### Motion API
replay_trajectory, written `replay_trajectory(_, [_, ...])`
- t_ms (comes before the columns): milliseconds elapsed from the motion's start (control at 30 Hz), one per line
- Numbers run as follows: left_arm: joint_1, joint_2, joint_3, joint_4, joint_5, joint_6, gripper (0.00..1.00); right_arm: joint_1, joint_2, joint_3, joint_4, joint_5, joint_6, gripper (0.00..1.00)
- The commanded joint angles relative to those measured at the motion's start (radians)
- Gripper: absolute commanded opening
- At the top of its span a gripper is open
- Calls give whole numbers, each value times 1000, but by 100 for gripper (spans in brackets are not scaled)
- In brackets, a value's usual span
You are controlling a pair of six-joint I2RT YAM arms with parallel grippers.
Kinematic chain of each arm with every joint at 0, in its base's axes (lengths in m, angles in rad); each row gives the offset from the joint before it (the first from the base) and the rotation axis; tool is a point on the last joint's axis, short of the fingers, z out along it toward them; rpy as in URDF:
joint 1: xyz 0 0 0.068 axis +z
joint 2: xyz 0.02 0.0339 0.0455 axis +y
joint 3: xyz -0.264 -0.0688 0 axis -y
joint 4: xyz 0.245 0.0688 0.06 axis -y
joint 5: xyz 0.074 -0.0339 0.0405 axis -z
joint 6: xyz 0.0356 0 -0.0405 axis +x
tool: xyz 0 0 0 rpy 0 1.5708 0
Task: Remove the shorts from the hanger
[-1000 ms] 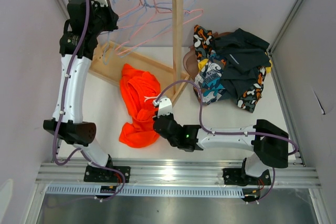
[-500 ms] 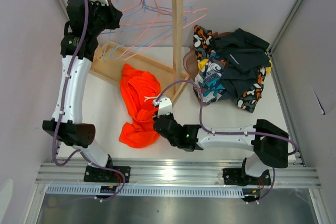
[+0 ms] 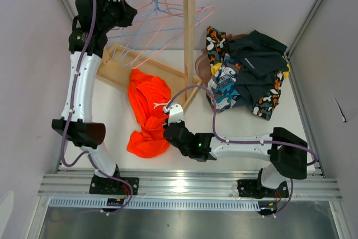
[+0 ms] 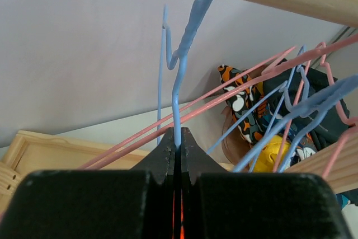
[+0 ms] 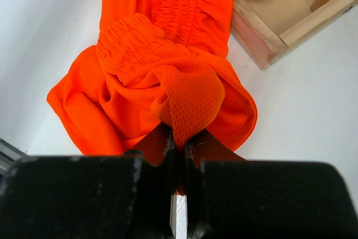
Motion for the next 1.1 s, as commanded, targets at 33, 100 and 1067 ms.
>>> replay_trajectory(33, [0, 22, 65, 10, 40, -26, 0, -3, -12, 2, 34, 17, 32, 0])
replay_trajectory(100, [0, 7, 40, 7, 33, -23, 0, -3, -14, -1, 36, 17, 37, 0])
replay_trajectory(1067, [0, -852, -859, 58, -216, -83, 99, 121, -438, 31, -85, 485, -157, 0])
